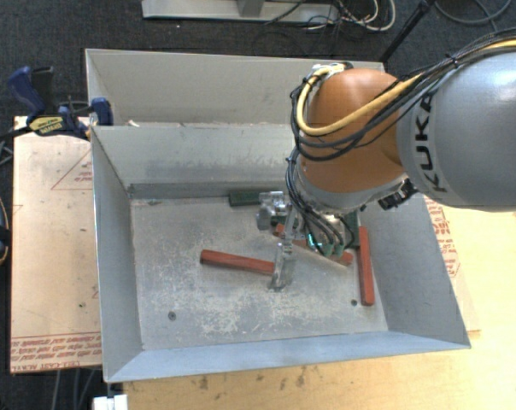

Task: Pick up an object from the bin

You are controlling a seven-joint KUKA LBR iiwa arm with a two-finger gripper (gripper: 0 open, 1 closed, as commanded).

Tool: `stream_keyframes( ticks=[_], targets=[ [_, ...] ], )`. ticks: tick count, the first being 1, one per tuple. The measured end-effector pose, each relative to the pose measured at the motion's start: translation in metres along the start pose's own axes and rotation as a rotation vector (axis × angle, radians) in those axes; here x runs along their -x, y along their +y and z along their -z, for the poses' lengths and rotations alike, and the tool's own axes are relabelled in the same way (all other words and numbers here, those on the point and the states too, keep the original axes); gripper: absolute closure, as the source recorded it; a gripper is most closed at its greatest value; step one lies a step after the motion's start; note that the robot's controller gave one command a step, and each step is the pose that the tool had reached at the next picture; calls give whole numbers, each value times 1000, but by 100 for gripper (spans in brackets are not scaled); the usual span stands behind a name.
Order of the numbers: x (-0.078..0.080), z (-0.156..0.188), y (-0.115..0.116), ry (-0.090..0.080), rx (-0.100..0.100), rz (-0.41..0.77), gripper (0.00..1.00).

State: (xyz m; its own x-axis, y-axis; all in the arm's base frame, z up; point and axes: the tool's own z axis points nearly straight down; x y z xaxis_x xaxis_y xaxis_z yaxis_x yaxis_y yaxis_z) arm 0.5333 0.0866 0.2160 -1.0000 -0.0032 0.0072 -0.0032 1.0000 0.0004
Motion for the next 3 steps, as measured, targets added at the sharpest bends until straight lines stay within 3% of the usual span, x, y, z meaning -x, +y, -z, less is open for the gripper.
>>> stream_keyframes(
  ticks=[1, 2, 3],
  targets=[
    [2, 4, -1, -8, 1, -3, 0],
    [24, -67, -4, -14, 2, -27, 0],
    [37, -150, -8, -4, 1, -92, 0]
  ],
)
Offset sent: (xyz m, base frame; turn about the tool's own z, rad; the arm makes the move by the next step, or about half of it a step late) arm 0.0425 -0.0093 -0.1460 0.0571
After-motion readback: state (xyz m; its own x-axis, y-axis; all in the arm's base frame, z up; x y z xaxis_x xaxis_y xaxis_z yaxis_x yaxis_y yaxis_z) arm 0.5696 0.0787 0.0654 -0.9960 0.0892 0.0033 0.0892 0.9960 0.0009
